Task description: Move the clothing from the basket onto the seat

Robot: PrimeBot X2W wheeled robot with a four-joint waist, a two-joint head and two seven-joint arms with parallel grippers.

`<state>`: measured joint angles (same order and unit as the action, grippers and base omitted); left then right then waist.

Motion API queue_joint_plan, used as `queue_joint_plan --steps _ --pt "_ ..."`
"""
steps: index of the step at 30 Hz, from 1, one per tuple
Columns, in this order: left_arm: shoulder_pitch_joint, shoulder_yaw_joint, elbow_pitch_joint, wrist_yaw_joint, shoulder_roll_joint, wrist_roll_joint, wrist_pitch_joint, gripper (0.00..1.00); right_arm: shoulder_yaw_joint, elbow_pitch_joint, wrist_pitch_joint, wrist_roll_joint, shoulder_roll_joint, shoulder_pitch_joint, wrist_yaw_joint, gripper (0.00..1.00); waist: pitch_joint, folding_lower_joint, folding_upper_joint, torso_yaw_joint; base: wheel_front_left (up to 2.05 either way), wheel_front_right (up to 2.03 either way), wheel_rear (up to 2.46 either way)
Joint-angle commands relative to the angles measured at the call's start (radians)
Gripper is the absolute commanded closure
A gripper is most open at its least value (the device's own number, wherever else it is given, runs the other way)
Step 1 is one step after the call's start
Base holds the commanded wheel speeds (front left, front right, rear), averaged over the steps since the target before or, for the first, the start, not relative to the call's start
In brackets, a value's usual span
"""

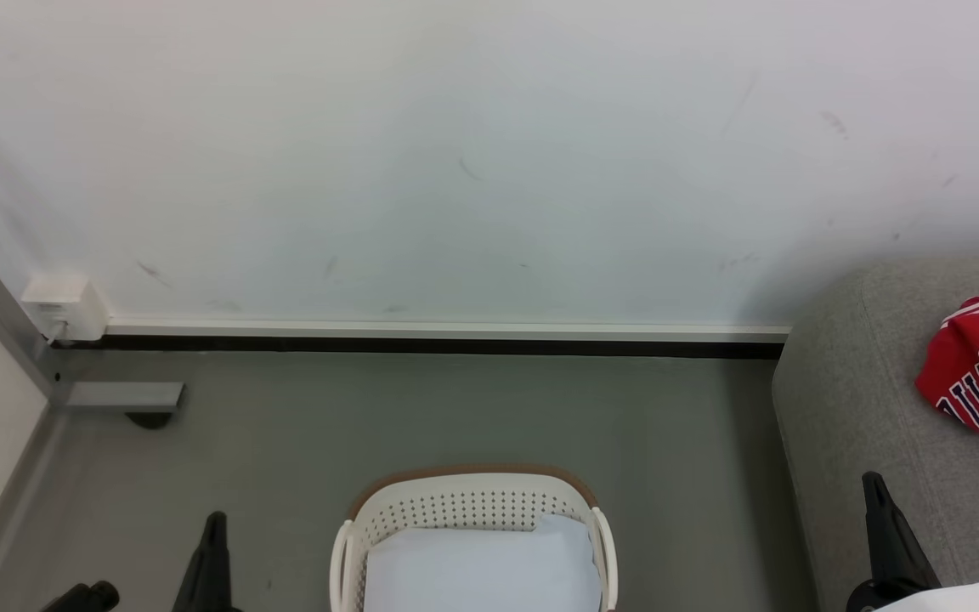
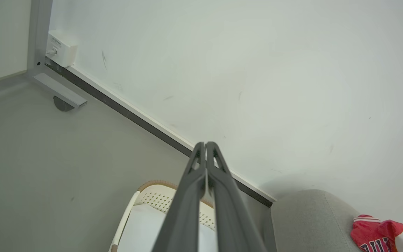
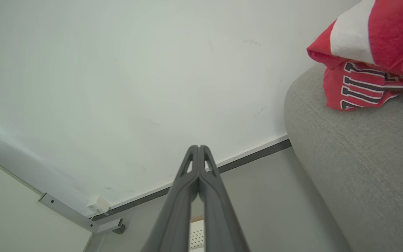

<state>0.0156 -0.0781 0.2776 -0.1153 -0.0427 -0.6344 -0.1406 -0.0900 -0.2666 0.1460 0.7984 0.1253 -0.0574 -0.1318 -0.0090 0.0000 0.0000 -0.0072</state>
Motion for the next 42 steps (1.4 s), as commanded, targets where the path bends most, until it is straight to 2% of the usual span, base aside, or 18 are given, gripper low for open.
queue_joint_plan --steps 1,21,42 --pt "0.023 -0.005 -0.017 -0.005 -0.007 -0.037 0.007 1.00 0.011 0.016 -0.006 0.031 0.002 -0.024 0.000 1.00 0.000 0.0000 0.0000 0.000 0.00 0.00 0.00" --pt "0.046 -0.014 -0.023 -0.009 -0.008 -0.308 0.079 1.00 0.063 0.019 -0.076 0.258 -0.017 -0.035 0.001 1.00 0.003 0.0000 0.0000 0.002 0.00 0.00 0.00" --pt "0.063 -0.022 -0.027 -0.011 -0.009 -0.525 0.137 1.00 0.108 0.022 -0.135 0.443 -0.034 -0.042 0.001 1.00 0.005 0.0000 0.0000 0.003 0.00 0.00 0.00"
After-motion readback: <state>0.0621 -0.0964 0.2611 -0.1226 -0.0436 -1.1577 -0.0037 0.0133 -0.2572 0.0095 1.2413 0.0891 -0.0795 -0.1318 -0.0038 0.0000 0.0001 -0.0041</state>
